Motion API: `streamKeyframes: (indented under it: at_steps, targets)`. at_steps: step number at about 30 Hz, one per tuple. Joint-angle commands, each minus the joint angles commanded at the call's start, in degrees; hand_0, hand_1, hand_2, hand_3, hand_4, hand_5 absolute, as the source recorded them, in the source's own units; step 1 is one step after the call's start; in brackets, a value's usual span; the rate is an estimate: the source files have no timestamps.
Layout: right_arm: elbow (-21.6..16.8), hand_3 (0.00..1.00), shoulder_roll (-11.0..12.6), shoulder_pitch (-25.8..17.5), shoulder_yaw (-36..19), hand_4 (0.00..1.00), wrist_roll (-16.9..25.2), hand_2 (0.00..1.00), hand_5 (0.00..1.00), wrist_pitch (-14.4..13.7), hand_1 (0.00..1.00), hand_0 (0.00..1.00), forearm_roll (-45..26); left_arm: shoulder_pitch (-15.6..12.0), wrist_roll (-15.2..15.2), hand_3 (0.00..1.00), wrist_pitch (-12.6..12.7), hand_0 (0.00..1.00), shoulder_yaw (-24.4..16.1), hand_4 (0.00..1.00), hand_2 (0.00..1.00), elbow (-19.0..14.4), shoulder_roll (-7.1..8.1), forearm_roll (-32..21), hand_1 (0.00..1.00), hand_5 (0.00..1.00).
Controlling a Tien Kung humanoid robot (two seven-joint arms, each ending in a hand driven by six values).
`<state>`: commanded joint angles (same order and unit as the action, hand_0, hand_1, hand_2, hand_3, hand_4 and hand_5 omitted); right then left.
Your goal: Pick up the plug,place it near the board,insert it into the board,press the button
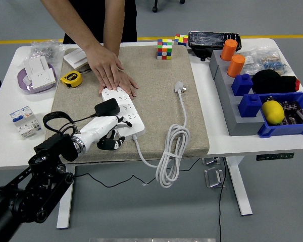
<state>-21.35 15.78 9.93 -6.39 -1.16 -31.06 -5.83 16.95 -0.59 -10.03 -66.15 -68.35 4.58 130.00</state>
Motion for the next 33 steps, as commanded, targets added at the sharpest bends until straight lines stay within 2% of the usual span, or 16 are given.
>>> streamKeyframes:
  at_steps: [10, 19, 23, 27, 31, 32, 33]
  targets:
    - [0.01, 0.753, -0.05, -0.02, 0.04, 0.998, -0.02, 0.751, 0.998, -0.03, 0.781, 0.823, -0.02, -0.44, 0.36, 0.728, -2.22, 0.17, 0.42, 0.556, 0.144, 0.58, 0.04, 0.0, 0.035, 0.002]
    - [-0.01, 0.753, -0.04, -0.12, 0.26, 0.998, -0.08, 0.751, 0.998, -0.06, 0.782, 0.824, -0.05, -0.69, 0.2, 0.728, -1.96, 0.171, -0.03, 0.558, 0.144, -0.08, 0.15, 0.0, 0.035, 0.002]
    - [-0.02, 0.753, -0.1, -0.23, 0.21, 0.998, -0.2, 0.751, 0.998, -0.05, 0.782, 0.824, 0.04, -1.46, 0.27, 0.727, -1.79, 0.17, -0.96, 0.559, 0.143, -2.38, 0.04, 0.0, 0.035, 0.002]
    - [-0.03, 0.753, -0.14, -0.34, 0.19, 0.998, -0.28, 0.751, 0.998, 0.02, 0.782, 0.824, 0.09, -2.77, -1.6, 0.71, 0.66, 0.203, -3.1, 0.575, 0.179, -5.83, -0.46, 0.0, 0.06, 0.002]
    - [-0.02, 0.753, -0.18, -0.49, 0.17, 0.998, -0.29, 0.751, 0.998, 0.05, 0.782, 0.824, 0.15, -4.92, -3.89, 0.71, 3.42, 0.203, -5.87, 0.575, 0.179, -11.05, -1.04, 0.0, 0.06, 0.002]
    - [-0.02, 0.753, -0.19, -0.54, 0.17, 0.998, -0.3, 0.751, 0.998, 0.06, 0.782, 0.824, 0.19, -5.53, -4.53, 0.641, 4.04, 0.336, -6.64, 0.654, 0.439, -12.51, -1.21, 0.0, 0.353, 0.148]
    - [-0.03, 0.753, -0.2, -0.59, 0.16, 0.998, -0.31, 0.751, 0.998, 0.07, 0.782, 0.824, 0.21, -6.07, -5.06, 0.641, 4.43, 0.336, -7.34, 0.654, 0.439, -13.74, -1.36, 0.0, 0.353, 0.148]
